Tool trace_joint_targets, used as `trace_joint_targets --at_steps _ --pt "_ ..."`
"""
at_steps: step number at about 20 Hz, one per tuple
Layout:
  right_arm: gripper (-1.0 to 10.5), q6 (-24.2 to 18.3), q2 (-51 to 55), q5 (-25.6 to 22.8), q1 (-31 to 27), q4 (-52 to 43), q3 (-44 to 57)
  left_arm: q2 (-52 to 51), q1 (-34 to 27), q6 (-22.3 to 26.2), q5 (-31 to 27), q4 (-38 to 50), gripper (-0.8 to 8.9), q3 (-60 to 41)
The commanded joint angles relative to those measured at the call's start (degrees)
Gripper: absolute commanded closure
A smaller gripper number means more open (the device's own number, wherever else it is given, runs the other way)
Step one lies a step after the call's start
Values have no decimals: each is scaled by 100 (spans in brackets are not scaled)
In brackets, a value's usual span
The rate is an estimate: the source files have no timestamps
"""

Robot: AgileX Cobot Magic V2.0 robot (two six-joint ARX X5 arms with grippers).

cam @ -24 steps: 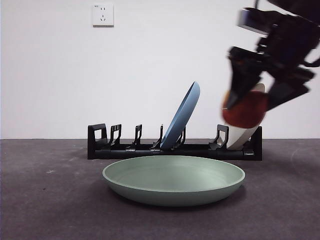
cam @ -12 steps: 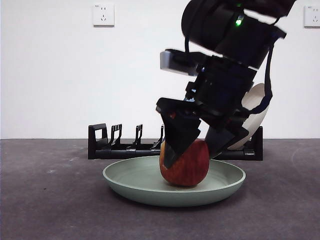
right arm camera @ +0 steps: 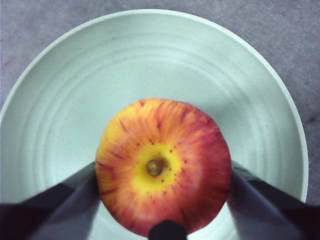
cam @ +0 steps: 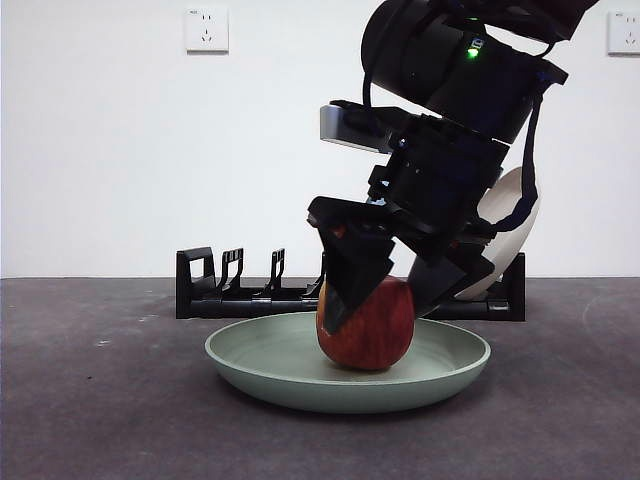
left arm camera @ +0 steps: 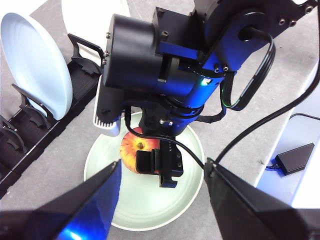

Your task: Take the green plate from the plate rack,put the plate on the table,take the apple from the table,put the apple in the plate

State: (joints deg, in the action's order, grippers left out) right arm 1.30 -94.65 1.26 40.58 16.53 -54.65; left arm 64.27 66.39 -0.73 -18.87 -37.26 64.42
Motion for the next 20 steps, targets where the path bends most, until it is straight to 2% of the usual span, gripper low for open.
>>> trace_joint_targets --at_steps 1,5,7,10,14,18,19,20 --pt "280 122 50 -13 17 20 4 2 -11 -76 -7 11 530 -11" --pt "280 127 562 -13 15 83 4 2 -11 -76 -17 4 530 -11" --pt "283 136 981 -11 15 417 4 2 -11 -76 -33 -20 530 -11" --pt "286 184 1845 48 17 1462 4 2 -11 -74 -33 -72 530 -11" --pt "290 181 3001 643 17 3202 4 2 -11 -76 -31 -435 530 -11" --pt "291 188 3917 887 17 4356 4 2 -11 -76 -7 -748 531 -11" --pt "312 188 4087 931 15 4446 4 2 -11 -76 -7 -787 531 -11" --pt "392 188 4286 929 15 4505 4 2 -11 -76 0 -813 531 -11"
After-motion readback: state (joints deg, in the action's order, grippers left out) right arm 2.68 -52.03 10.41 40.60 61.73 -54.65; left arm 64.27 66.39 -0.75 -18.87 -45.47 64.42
